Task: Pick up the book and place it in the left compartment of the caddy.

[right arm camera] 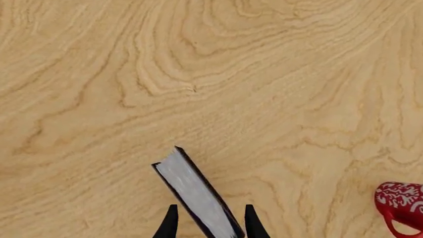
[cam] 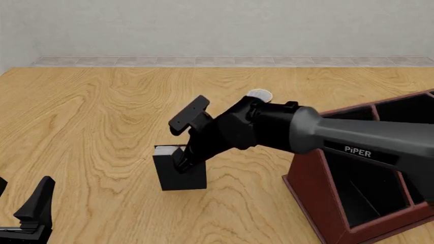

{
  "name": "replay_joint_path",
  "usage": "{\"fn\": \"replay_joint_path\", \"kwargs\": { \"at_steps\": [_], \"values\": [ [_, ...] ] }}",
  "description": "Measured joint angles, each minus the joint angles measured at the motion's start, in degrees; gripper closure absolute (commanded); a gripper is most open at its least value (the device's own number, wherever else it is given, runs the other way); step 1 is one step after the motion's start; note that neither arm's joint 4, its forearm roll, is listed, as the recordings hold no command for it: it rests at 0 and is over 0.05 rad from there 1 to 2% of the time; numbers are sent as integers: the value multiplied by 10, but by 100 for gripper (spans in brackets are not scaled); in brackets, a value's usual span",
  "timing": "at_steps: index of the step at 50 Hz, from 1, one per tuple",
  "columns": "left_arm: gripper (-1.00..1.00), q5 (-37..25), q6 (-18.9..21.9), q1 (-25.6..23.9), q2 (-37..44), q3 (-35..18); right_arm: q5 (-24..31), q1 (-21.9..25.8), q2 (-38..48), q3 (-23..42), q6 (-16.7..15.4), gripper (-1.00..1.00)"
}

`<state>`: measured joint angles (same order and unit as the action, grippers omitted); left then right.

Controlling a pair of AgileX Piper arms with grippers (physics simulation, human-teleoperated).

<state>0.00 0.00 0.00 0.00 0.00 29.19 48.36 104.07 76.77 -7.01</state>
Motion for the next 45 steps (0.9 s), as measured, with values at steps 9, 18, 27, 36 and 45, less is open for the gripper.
{"fn": "replay_joint_path", "kwargs": {
  "at_steps": [9,18,27,36,45],
  "values": [
    [-100,0,0,0,0,0,-7,1,7,-3,1,-100],
    [-100,0,0,0,0,0,-17,2,15,-7,4,-100],
    [-100,0,0,0,0,0,-25,7,18,-11,7,100],
    [-100,0,0,0,0,0,-33,15,4,-26,11,100],
    [-100,0,0,0,0,0,-37,24,-32,-50,19,100]
  ]
}}
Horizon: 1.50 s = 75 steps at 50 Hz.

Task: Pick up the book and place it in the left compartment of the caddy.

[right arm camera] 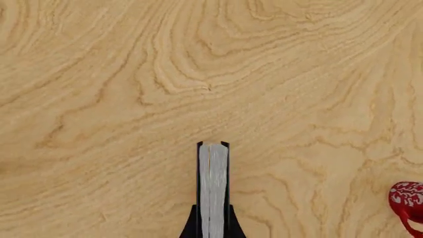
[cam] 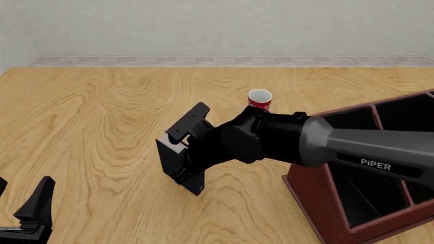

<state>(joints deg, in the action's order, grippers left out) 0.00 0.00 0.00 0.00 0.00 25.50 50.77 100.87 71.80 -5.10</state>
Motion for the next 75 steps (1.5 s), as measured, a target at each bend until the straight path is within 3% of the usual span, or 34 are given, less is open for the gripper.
{"fn": "replay_joint_path", "kwargs": {
  "at_steps": [33,75],
  "values": [
    [-100,0,0,0,0,0,40,-8,-167,-49,6,100],
    [-100,0,0,0,0,0,145,-31,-273,13,-40,100]
  ]
}}
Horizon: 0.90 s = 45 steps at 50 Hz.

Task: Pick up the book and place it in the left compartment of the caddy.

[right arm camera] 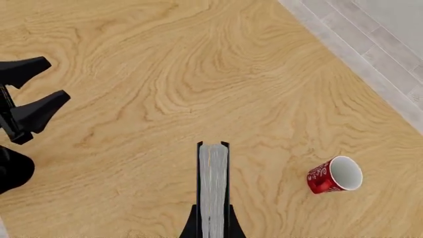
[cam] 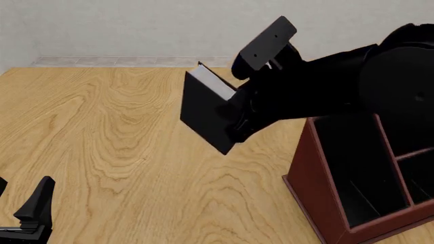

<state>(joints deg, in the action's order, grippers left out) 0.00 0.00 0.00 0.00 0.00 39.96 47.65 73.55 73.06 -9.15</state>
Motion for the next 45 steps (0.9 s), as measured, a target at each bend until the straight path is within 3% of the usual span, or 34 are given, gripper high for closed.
{"fn": "replay_joint_path", "kwargs": {
  "at_steps": [22,45],
  "values": [
    [-100,0,0,0,0,0,84,-26,-32,62,-22,100],
    [-100,0,0,0,0,0,154,-65,-95,82,-28,100]
  ]
}}
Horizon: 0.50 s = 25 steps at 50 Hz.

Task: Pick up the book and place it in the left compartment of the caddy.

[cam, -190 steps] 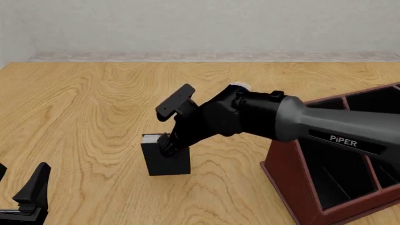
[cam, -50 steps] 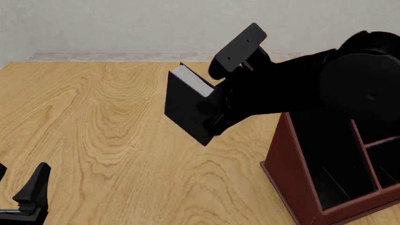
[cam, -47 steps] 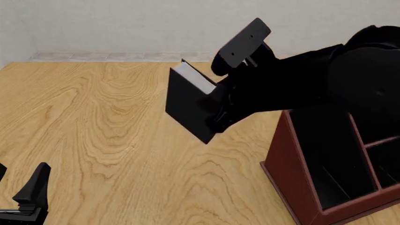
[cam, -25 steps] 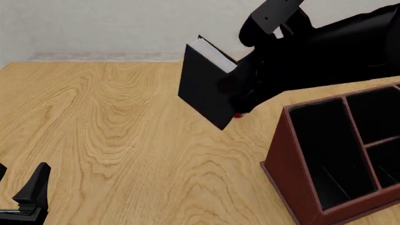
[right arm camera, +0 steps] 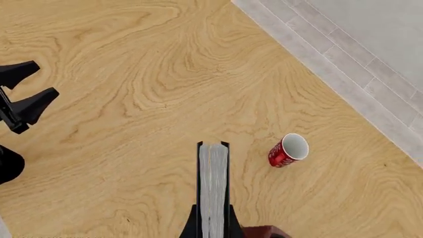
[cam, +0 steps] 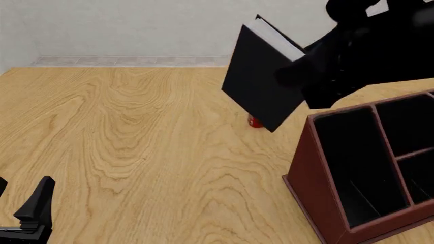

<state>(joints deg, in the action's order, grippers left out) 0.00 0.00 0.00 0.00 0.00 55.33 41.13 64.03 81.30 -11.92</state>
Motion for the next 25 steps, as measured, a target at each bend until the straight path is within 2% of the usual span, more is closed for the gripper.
{"fn": "replay_joint_path", "kwargs": {
  "at_steps": [25],
  "values": [
    [-100,0,0,0,0,0,49,-62,-83,-27,2,100]
  ]
}}
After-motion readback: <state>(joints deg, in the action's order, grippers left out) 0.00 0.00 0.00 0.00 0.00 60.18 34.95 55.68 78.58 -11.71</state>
